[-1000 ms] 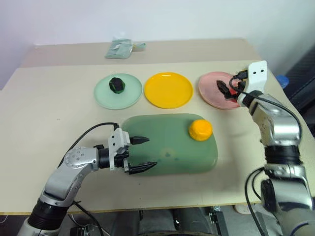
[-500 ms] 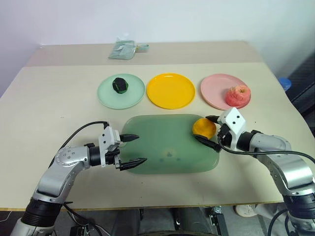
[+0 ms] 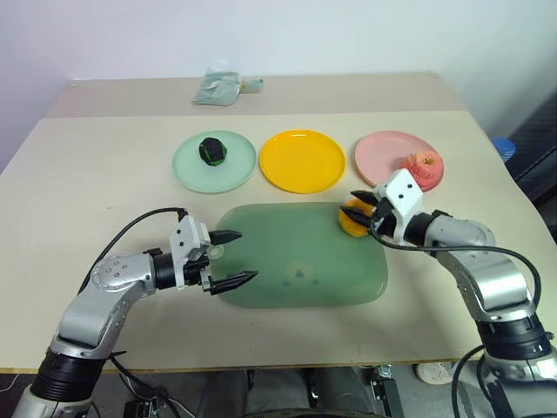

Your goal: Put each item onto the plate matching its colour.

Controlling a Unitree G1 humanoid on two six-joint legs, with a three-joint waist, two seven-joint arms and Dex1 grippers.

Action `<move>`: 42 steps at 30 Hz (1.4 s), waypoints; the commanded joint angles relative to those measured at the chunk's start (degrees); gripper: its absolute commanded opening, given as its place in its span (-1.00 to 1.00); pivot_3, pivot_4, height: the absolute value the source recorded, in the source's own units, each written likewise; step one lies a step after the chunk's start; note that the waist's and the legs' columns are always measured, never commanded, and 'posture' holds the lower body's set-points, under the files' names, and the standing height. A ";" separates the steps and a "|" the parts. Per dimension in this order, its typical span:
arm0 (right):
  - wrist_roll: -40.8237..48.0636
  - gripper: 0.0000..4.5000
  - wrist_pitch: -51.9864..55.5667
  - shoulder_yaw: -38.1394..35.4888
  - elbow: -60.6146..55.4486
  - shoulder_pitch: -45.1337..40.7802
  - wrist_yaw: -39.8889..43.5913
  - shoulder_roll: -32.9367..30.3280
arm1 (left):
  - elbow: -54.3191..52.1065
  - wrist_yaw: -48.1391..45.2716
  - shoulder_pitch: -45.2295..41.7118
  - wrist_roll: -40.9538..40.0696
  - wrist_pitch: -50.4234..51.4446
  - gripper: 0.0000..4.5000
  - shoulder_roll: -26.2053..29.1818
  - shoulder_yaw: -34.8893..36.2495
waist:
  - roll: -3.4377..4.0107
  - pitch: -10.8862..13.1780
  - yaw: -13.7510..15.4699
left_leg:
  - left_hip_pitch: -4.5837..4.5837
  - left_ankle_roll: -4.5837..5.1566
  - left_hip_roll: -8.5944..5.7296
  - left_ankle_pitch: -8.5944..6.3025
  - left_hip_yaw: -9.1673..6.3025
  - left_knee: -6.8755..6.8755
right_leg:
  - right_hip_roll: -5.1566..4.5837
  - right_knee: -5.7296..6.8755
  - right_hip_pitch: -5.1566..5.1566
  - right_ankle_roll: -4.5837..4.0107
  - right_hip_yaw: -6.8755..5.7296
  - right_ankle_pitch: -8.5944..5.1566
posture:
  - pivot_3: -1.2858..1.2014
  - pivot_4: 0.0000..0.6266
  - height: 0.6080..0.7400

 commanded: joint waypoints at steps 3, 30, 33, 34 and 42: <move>5.24 0.16 4.38 -3.31 -3.36 -0.70 2.95 -0.83 | -2.73 0.91 -0.53 -1.34 0.91 1.00 0.87 2.02 | 0.00 0.00 0.23 | -0.04 0.00 0.00 0.00 -0.02 0.00 | -0.02 -0.02 -0.01 0.00 -0.01 0.00 | 0.03 -0.52 1.00; -0.70 0.28 0.62 -1.69 0.24 1.56 -1.46 2.21 | -6.49 2.65 -1.08 -3.13 5.38 1.00 1.00 1.84 | 0.01 0.00 -0.13 | -0.05 0.00 0.00 0.00 0.01 -0.01 | 0.01 -0.02 -0.04 0.00 0.00 0.00 | 0.03 -0.52 1.00; -2.13 0.28 0.98 0.17 5.20 -6.42 -4.48 6.90 | -4.56 3.53 -0.95 -2.90 5.38 1.00 1.32 3.96 | 0.02 0.01 -0.55 | -0.04 0.00 0.01 0.00 0.01 -0.02 | 0.03 -0.01 -0.06 0.00 0.01 0.00 | 0.03 -0.52 1.00; -3.38 0.28 0.94 1.25 8.77 -9.84 -5.71 8.64 | -3.81 3.85 -0.99 -2.72 5.21 1.00 1.40 4.59 | 0.02 0.01 -1.00 | -0.03 0.00 0.01 0.00 0.01 -0.02 | 0.04 0.00 -0.07 -0.01 0.01 0.00 | 0.03 -0.52 1.00; -10.38 0.28 -12.06 4.34 48.61 -33.61 -9.11 19.81 | -1.08 6.34 0.46 -3.10 3.43 1.00 -0.02 8.99 | 0.02 0.01 -1.52 | -0.33 -0.02 -0.01 0.01 0.04 -0.07 | -0.03 0.04 -0.42 -0.02 -0.01 0.01 | 0.03 -0.52 1.00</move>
